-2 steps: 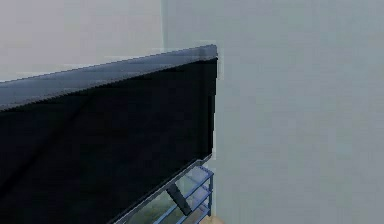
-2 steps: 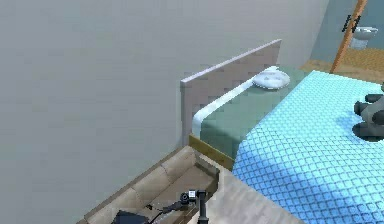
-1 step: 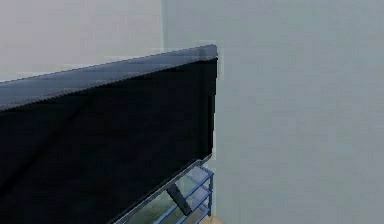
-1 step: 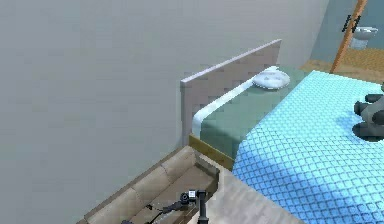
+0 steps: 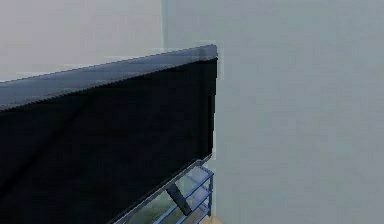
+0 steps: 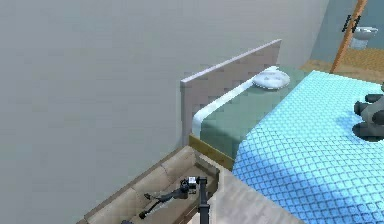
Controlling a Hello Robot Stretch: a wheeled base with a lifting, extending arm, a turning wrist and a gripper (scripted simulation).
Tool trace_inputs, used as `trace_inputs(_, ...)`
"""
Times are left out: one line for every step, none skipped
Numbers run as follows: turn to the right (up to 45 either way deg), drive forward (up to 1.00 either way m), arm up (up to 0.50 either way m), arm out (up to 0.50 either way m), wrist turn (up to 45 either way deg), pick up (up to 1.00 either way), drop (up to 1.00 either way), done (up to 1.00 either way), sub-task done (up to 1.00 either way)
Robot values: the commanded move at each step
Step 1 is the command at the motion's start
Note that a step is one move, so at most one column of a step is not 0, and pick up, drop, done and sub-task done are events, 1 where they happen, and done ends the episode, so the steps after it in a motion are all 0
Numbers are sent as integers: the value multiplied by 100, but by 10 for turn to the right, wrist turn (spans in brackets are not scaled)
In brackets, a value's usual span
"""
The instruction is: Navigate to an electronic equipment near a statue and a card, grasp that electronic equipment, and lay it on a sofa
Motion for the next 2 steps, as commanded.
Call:
trace_inputs(0,0,0,-8,0,0,0,0,0)
trace_inputs(0,0,0,0,0,0,0,100,0)
